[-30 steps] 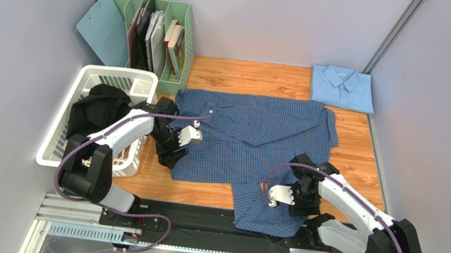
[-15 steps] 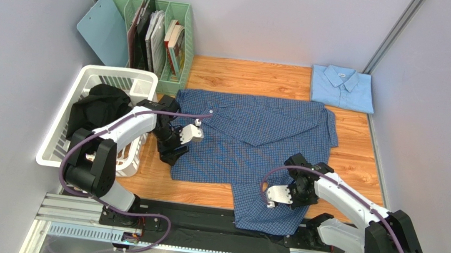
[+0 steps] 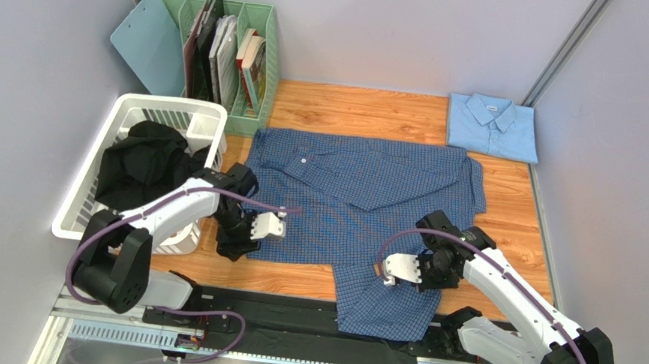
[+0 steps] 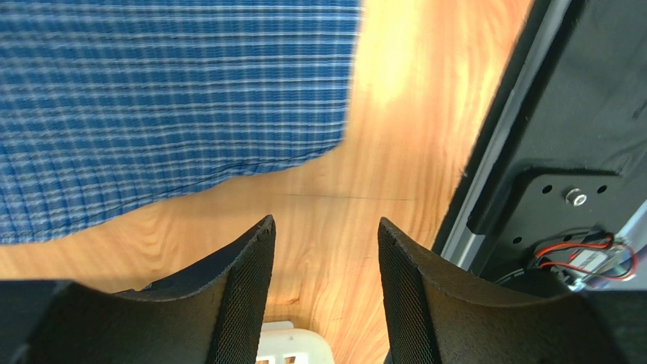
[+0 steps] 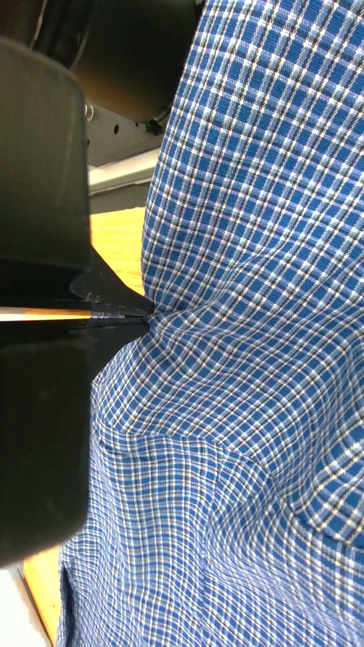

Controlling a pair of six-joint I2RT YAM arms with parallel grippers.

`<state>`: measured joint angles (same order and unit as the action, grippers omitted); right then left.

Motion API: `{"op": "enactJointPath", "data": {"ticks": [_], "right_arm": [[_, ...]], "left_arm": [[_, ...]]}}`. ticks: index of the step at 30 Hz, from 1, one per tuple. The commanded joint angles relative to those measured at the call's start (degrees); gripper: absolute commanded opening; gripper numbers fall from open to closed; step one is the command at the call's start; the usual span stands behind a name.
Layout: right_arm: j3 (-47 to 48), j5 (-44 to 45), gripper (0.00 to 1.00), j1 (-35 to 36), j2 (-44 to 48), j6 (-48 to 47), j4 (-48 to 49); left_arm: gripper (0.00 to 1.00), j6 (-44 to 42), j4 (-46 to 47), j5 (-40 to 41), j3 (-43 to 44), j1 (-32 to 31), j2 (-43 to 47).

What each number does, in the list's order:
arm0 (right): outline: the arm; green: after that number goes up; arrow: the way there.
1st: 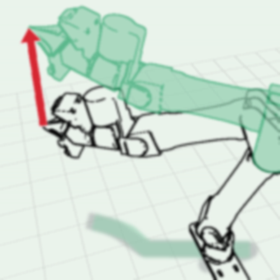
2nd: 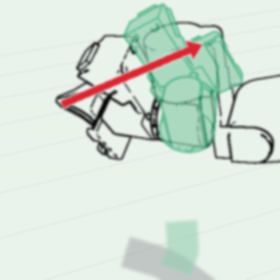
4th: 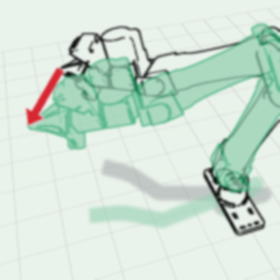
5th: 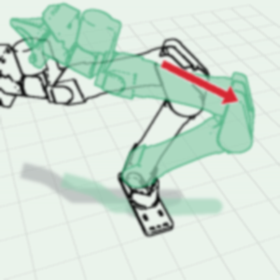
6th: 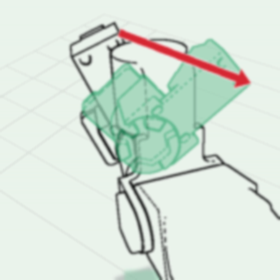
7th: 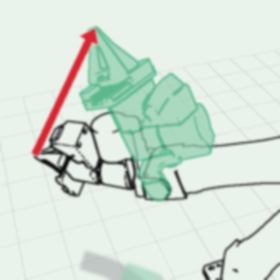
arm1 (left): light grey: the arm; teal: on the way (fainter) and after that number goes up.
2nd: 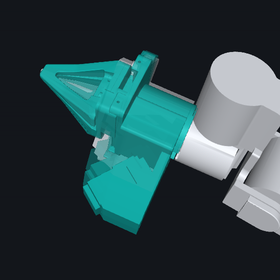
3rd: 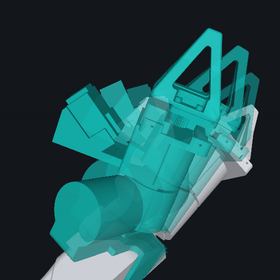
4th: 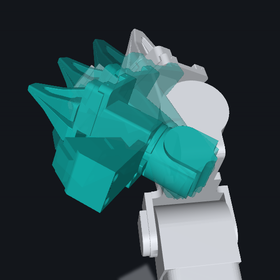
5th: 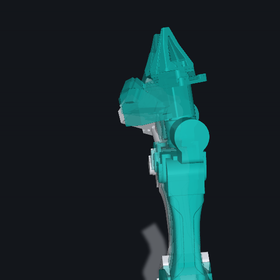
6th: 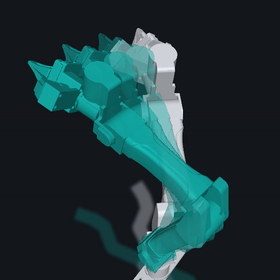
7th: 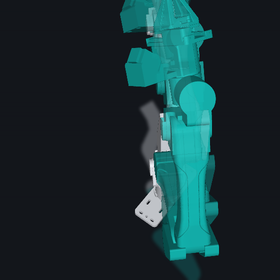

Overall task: Fold and stack the long sleeve shirts
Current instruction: Fold the shirt

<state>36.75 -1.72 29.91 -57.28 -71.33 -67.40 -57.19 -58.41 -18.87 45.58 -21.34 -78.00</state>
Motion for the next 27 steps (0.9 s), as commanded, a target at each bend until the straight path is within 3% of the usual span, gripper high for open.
{"op": "enactJointPath", "data": {"ticks": [1, 5, 11, 18, 21, 23, 24, 26, 27], "right_arm": [[2.01, -1.19, 0.00, -0.64, 0.32, 2.25, -2.30], [2.97, -1.45, 0.00, -1.52, 0.06, 3.21, -2.74], [3.59, -1.36, 0.00, -2.49, 0.58, 4.09, -2.83], [3.50, -1.54, 0.00, -2.67, 1.02, 5.41, -2.83], [3.76, -1.45, 0.00, -2.67, 1.46, 5.76, -3.09], [3.85, -1.54, 0.00, -2.75, 2.08, 5.85, -3.62], [3.94, -1.54, 0.00, -2.75, 2.25, 5.85, -3.79], [4.12, -1.45, 0.00, -2.67, 2.96, 6.03, -4.49], [4.38, -1.62, 0.00, -2.75, 3.22, 6.11, -4.85]], "left_arm": [[0.59, -3.28, 2.95, 2.61, -3.39, -4.31, 4.43], [0.58, -0.04, 5.49, 1.03, -3.31, -7.83, 5.48], [0.59, 7.17, 14.28, 6.65, -6.65, -13.99, 4.70], [0.61, 8.94, 17.10, 9.38, -8.92, -18.29, 2.50], [0.58, 9.64, 17.81, 10.08, -9.37, -19.70, 2.06], [0.50, 9.64, 18.07, 10.35, -9.46, -19.70, 2.23], [0.35, 9.64, 18.07, 10.70, -9.81, -19.79, 2.41], [0.19, 9.12, 17.11, 11.05, -10.07, -19.88, 2.59], [0.04, 8.59, 16.58, 11.05, -10.34, -19.88, 3.46]]}}
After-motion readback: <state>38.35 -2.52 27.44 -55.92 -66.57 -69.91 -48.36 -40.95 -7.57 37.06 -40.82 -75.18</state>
